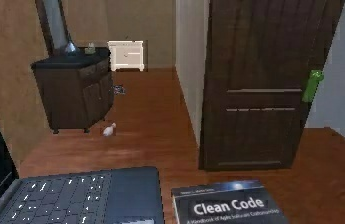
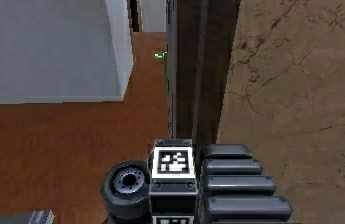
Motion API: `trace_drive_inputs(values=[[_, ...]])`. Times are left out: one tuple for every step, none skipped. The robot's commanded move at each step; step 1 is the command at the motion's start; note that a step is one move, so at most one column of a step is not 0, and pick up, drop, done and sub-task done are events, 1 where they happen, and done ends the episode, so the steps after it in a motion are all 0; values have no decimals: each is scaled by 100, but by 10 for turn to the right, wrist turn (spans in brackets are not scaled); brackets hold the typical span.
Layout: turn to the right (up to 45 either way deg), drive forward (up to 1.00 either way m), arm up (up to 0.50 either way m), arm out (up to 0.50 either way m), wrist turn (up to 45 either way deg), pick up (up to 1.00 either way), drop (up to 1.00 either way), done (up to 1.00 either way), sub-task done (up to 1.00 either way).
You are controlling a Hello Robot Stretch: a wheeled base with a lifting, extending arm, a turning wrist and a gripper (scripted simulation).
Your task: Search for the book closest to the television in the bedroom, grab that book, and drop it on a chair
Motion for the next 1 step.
trace_drive_inputs(values=[[-450,0,0,0,0,0,0,0,0]])
